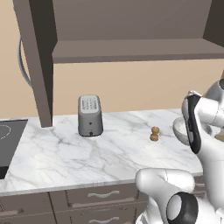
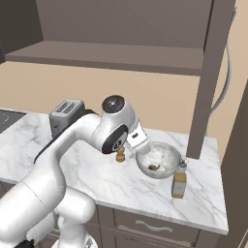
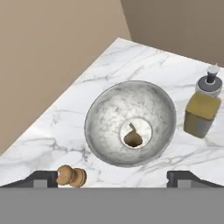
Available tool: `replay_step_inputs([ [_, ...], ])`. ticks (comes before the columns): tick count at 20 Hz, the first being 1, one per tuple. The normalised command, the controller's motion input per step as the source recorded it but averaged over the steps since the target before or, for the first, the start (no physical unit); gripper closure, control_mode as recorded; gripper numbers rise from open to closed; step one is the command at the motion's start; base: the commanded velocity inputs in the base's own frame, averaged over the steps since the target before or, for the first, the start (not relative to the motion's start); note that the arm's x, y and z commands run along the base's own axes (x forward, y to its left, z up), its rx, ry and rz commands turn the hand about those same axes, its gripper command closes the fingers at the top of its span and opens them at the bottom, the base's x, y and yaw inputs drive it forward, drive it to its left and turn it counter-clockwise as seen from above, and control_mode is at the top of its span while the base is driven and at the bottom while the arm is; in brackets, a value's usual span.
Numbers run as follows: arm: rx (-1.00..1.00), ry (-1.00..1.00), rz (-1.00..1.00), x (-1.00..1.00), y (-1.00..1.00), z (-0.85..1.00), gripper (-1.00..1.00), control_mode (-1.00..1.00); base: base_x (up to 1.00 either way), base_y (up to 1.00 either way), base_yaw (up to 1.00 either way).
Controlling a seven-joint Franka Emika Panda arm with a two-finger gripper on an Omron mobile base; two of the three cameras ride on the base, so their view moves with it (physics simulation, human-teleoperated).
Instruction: Retrieve the bottle and the shaker from the cabinet and place them next to the mixing bowl on the counter. Then add garlic from the fridge to the mixing bowl.
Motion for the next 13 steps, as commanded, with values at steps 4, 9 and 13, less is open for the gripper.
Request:
replay_step_inputs([
  [4,-0.06,-0.24,0.00,-0.61,0.53,0.59,-1.00,-1.00,0.00,0.00,0.00],
  [9,-0.08,-0.20,0.00,-0.60,0.57,0.50,-1.00,-1.00,0.00,0.00,0.00],
  [13,-0.08,-0.16,0.00,-0.58,0.57,0.54,-1.00,-1.00,0.00,0.00,0.00],
])
